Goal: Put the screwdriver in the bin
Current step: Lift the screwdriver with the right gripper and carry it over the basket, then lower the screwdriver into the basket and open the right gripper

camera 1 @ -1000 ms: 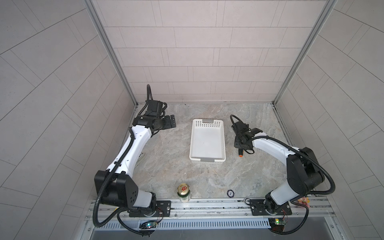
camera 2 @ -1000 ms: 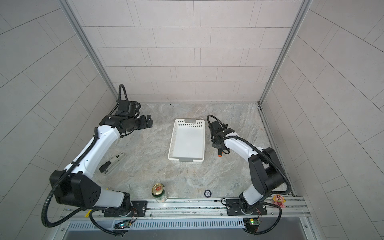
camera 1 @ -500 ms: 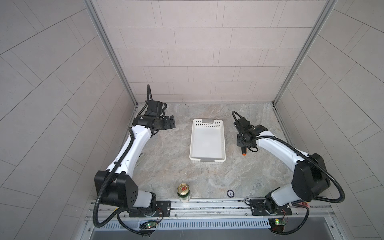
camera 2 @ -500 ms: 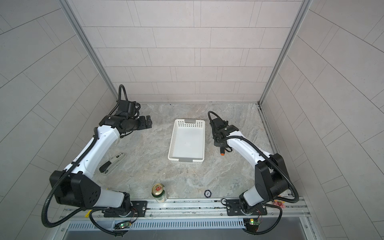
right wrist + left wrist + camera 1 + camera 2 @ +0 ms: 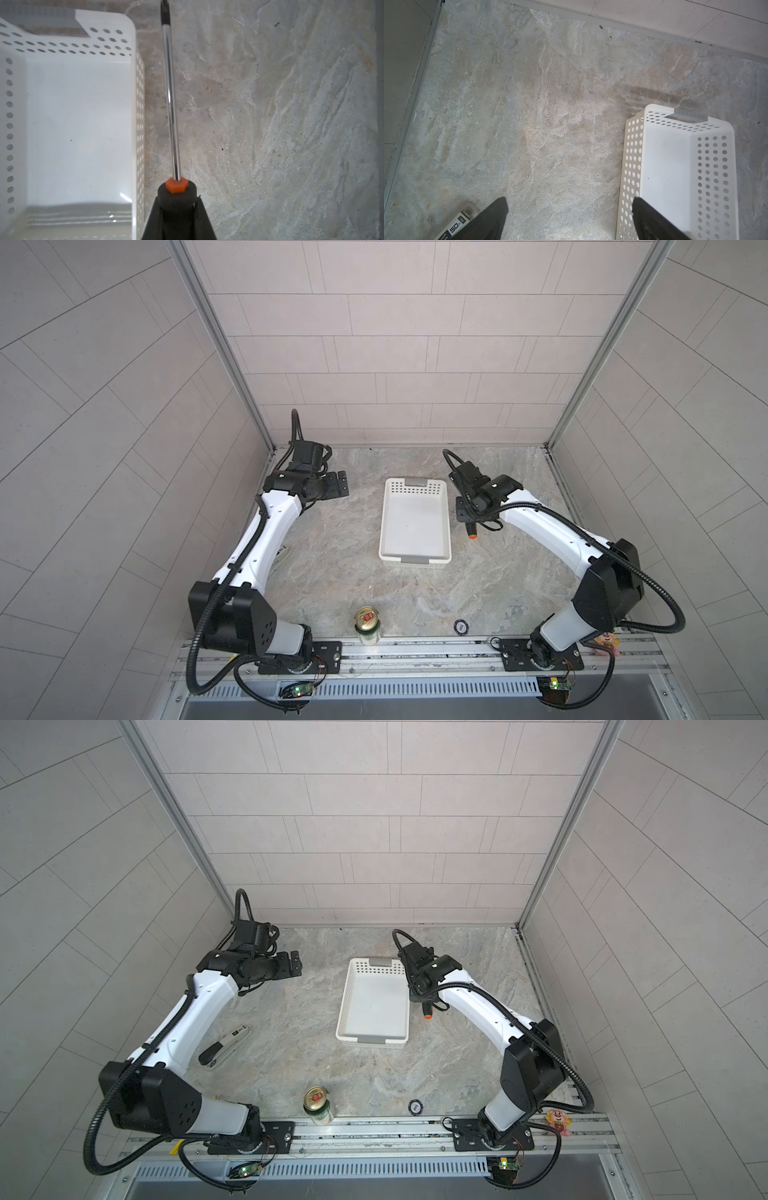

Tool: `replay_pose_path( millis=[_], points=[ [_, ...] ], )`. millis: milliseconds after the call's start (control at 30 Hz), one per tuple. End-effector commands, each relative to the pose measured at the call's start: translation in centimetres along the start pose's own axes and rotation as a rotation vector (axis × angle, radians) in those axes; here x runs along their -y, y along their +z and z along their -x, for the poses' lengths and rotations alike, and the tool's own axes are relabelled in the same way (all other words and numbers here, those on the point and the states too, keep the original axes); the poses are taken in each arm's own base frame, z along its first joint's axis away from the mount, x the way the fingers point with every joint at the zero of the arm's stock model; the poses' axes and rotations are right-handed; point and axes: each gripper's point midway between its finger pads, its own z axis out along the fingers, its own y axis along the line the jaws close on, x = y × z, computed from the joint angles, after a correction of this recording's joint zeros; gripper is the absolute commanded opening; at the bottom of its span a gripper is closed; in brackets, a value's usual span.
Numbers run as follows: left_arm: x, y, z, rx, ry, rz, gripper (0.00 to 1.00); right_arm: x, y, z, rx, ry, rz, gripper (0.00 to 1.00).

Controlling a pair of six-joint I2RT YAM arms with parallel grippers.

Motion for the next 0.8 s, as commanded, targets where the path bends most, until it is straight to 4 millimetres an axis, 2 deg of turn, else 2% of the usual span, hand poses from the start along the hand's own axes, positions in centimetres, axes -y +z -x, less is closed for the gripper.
replay_pose_path(
  millis=[0,267,400,500,767],
  points=[
    [0.0,-1.0,0.8,0.018,-0.01,-0.01,1.0,-2.2,-0.3,0.2,0.0,-0.037,0.003,0.11],
    [-0.6,-1.0,1.2,0.022,-0.045,-0.03,1.0,-10.3,2.2,0.7,-0.013,-0.081,0.068,0.11],
    [-1.2,-0.8,1.4,0.021,-0.08,-0.046,1.0,-12.9,4.5,-0.1,-0.063,-0.089,0.093,0.11],
    [-1.4,-0.6,1.4,0.014,-0.098,-0.054,1.0,-13.7,5.7,-0.9,-0.084,-0.088,0.1,0.11],
    [-1.8,-0.4,1.4,0.002,-0.098,-0.047,1.0,-14.2,8.3,-2.1,-0.123,-0.115,0.076,0.13]
  ],
)
